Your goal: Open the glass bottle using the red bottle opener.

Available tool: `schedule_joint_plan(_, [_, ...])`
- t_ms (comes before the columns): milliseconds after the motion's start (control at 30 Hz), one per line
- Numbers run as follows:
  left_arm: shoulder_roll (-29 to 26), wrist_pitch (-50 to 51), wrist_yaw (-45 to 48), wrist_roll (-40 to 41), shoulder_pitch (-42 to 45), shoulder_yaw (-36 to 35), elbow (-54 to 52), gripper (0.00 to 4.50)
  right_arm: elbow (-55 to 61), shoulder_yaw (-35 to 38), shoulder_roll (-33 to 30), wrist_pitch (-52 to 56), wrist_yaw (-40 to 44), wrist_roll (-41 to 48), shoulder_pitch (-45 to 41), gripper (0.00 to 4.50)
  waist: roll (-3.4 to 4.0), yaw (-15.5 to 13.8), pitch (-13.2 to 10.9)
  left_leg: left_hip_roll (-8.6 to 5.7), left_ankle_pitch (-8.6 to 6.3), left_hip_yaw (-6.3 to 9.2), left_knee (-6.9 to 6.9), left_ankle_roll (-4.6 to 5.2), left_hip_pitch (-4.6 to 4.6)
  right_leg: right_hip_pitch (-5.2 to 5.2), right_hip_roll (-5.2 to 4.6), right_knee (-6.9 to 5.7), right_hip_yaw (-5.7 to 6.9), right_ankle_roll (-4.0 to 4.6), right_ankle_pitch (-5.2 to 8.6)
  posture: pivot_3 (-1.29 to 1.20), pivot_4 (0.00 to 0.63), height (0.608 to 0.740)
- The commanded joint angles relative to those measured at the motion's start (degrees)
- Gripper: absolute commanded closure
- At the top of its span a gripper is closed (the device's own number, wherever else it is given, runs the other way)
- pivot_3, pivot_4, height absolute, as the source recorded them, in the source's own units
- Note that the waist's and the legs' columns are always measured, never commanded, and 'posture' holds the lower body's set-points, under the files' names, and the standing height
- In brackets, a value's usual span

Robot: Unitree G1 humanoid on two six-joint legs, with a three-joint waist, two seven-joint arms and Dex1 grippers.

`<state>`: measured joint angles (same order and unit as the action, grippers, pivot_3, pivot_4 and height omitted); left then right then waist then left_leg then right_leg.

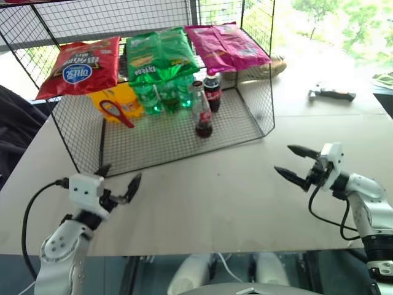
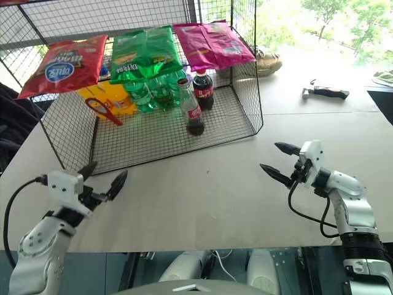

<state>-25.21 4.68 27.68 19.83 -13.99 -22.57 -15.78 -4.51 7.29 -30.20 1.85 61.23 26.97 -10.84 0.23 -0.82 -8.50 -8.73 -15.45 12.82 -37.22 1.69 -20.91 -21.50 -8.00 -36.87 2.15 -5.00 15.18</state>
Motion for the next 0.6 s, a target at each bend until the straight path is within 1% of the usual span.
schedule_joint_plan(33, [-0.1,1.2,-4.8,0.2,4.8,-2.9,1.2,0.00,10.2,-0.6,1.6,4.1,-2.7,4.2,-1.1,0.01,-0.11,0.0,0.1,0.00,-0.04,-0.06,0.00,0.07,-0.01,-0.06,0.01,0.00,-0.08,0.00,0.00,0.00,0.150,0.740])
schedule_joint_plan(167, [-0.7,1.8,-7.5,-0.7,10.2,-3.3,4.2,0.00,17.1,-2.2,4.3,8.0,-6.9,6.4,-2.5,0.01,-0.17,0.1,0.1,0.01,-0.11,-0.16,0.01,0.17,-0.05,-0.20,0.03,-0.01,-0.27,0.00,0.00,0.00,0.150,0.740])
schedule_joint_plan(333, [-1.3,-0.5,-9.4,-3.3,18.0,-1.9,10.8,0.00,22.5,-4.3,7.2,11.7,-11.0,8.2,-5.7,0.01,-0.25,0.0,0.1,0.00,-0.14,-0.25,0.01,0.22,-0.07,-0.25,0.03,-0.01,-0.38,0.00,0.00,0.00,0.150,0.740])
schedule_joint_plan(433, [-1.3,-2.0,-10.3,-4.0,22.0,-2.1,14.2,0.00,25.1,-5.0,7.7,14.2,-12.6,9.6,-7.2,0.01,-0.27,0.0,0.1,0.01,-0.14,-0.25,0.00,0.22,-0.07,-0.30,0.06,-0.07,-0.39,0.00,0.00,0.00,0.150,0.740])
schedule_joint_plan(600, [-1.4,-4.4,-10.7,-4.8,25.9,-1.8,18.1,0.00,28.9,-6.4,8.5,17.5,-14.3,11.9,-8.2,0.01,-0.35,0.1,0.2,0.00,-0.16,-0.33,0.00,0.25,-0.08,-0.32,0.04,-0.05,-0.50,0.00,0.00,0.00,0.150,0.740])
